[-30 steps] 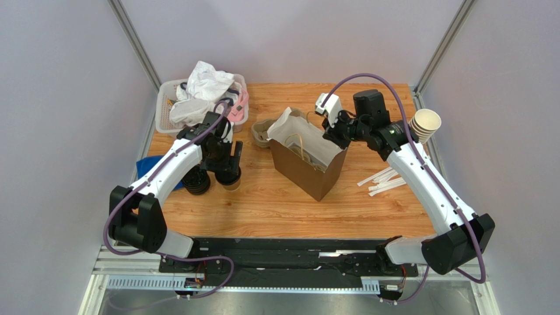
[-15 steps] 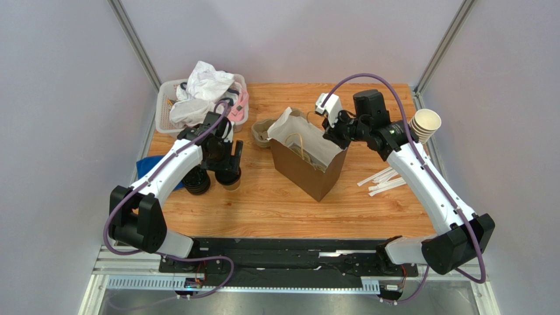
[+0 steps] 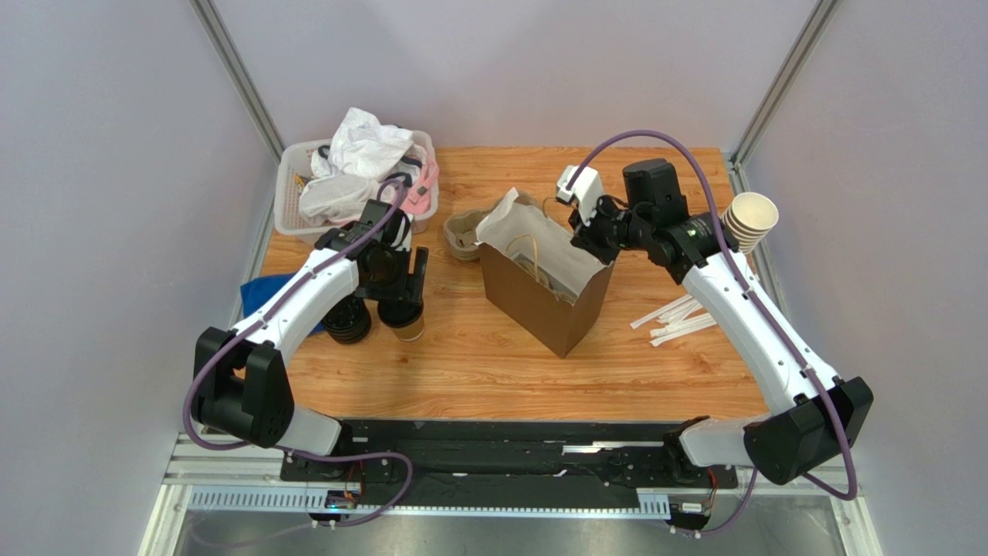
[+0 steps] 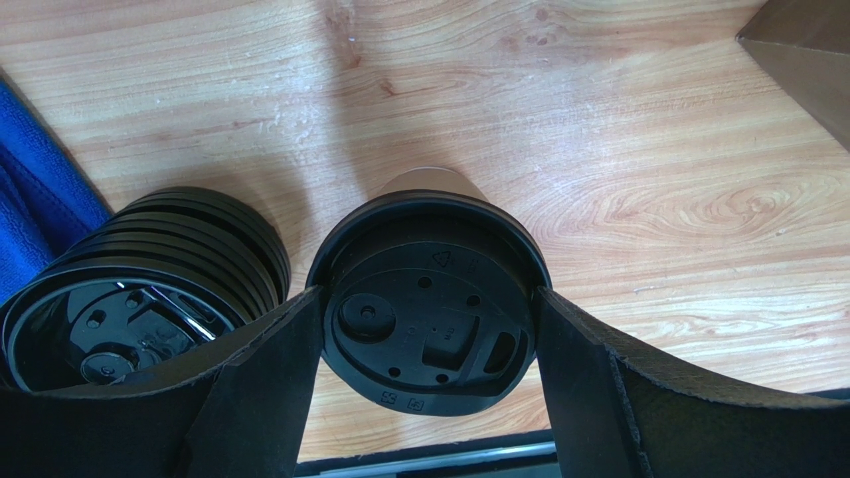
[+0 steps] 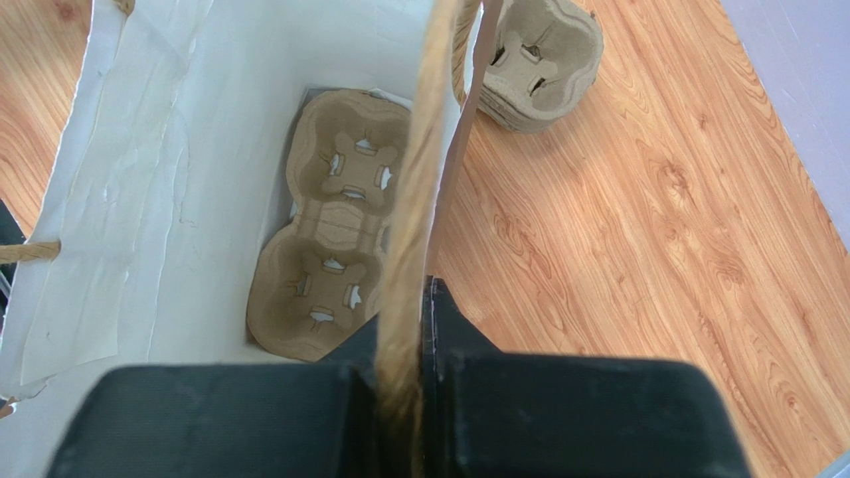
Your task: Pack the takeout coffee
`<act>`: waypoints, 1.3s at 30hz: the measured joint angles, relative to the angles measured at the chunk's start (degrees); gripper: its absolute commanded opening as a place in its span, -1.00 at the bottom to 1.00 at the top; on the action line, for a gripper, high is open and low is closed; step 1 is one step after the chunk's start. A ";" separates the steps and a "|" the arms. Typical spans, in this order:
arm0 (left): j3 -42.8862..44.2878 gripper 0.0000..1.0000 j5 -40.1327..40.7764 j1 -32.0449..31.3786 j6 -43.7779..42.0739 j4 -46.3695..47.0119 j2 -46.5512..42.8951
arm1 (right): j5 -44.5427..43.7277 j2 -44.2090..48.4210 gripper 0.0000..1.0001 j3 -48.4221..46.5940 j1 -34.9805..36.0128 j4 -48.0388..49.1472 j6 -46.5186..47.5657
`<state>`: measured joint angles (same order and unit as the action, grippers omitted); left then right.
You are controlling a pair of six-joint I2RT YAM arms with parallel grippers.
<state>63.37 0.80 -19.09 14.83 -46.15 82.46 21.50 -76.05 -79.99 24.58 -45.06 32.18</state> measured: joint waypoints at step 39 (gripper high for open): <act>-3.32 0.92 0.83 -3.30 1.11 -2.89 -7.26 | -0.39 -0.09 -1.00 0.00 0.04 -0.13 0.00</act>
<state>60.05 1.63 -22.39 15.94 -49.04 75.20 21.10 -76.14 -79.99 24.62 -45.19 32.18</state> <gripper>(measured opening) 0.955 0.015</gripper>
